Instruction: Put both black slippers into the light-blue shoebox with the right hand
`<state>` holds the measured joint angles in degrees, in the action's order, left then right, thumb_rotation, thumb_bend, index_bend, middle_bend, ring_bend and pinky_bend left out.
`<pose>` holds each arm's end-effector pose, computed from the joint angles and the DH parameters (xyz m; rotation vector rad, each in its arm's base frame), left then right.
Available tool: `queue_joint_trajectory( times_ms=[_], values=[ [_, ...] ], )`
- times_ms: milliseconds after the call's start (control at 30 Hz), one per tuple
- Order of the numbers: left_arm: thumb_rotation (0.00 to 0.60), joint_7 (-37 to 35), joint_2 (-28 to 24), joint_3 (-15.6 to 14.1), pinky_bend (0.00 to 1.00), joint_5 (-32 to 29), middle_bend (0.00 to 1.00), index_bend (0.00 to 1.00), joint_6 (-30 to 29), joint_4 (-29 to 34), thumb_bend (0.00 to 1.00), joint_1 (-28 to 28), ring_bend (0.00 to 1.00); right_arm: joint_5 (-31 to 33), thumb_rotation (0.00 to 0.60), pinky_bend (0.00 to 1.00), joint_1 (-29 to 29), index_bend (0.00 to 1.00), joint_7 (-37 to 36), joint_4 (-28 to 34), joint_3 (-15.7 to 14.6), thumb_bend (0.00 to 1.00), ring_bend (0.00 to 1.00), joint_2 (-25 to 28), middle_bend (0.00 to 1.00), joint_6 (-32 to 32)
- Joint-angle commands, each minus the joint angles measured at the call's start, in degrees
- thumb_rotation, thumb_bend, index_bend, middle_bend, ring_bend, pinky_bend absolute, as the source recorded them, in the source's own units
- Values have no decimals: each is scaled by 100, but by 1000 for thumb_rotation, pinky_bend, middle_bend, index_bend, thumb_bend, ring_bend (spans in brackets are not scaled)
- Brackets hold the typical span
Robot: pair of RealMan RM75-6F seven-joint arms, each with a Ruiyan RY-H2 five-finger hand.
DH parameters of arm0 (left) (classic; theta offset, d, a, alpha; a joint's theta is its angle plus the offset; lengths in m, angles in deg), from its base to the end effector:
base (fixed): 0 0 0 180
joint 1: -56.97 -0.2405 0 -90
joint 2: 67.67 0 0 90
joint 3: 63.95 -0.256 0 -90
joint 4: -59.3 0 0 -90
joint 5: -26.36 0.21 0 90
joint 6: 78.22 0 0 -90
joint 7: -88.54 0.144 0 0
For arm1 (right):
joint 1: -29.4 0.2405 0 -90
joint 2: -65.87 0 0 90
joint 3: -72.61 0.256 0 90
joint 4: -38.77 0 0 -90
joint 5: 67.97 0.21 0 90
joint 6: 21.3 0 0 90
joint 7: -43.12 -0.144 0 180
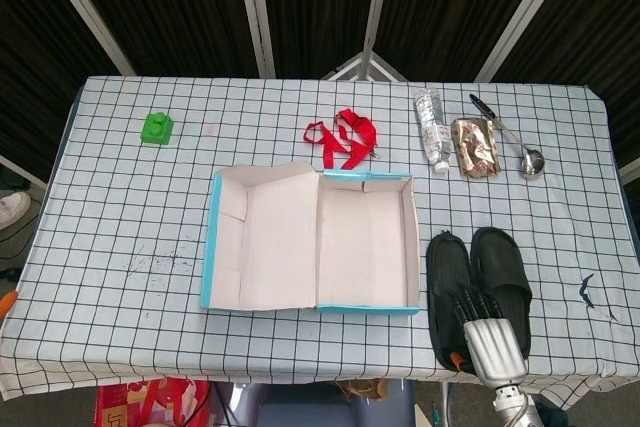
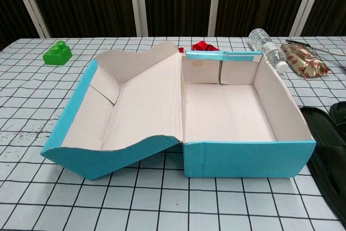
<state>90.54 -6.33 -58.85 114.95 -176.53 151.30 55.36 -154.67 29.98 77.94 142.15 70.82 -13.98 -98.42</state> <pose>-0.3106 0.1500 0.2075 -1.2417 -0.6796 -0.9369 -0.2458 -0.1352 0.0392 1.6262 -0.9525 0.6823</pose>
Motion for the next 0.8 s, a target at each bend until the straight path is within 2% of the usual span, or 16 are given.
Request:
queue_joint_trajectory(
  times_ms=[33, 267, 567, 700, 800],
  values=[
    [600, 6, 0, 4, 16, -9, 0, 14, 4, -1, 219, 0, 0, 139, 600, 97, 70, 109, 131, -99, 103, 180, 61, -90, 51, 25],
    [600, 102, 21, -6, 15, -1, 0, 14, 41, 9, 219, 16, 0, 412, 600, 91, 155, 109, 126, -229, 121, 181, 53, -102, 51, 159],
    [600, 225, 54, -17, 16, 8, 0, 14, 59, 32, 219, 23, 0, 472, 600, 91, 241, 110, 79, -340, 84, 181, 49, -111, 51, 201],
    [600, 251, 62, -12, 16, 8, 0, 14, 47, 37, 219, 20, 0, 389, 600, 91, 316, 187, 48, -435, 105, 181, 49, -180, 55, 183],
    [600, 246, 61, -5, 16, -5, 0, 14, 44, 36, 219, 17, 0, 412, 600, 91, 353, 238, 44, -482, 106, 181, 50, -208, 98, 207]
  ],
)
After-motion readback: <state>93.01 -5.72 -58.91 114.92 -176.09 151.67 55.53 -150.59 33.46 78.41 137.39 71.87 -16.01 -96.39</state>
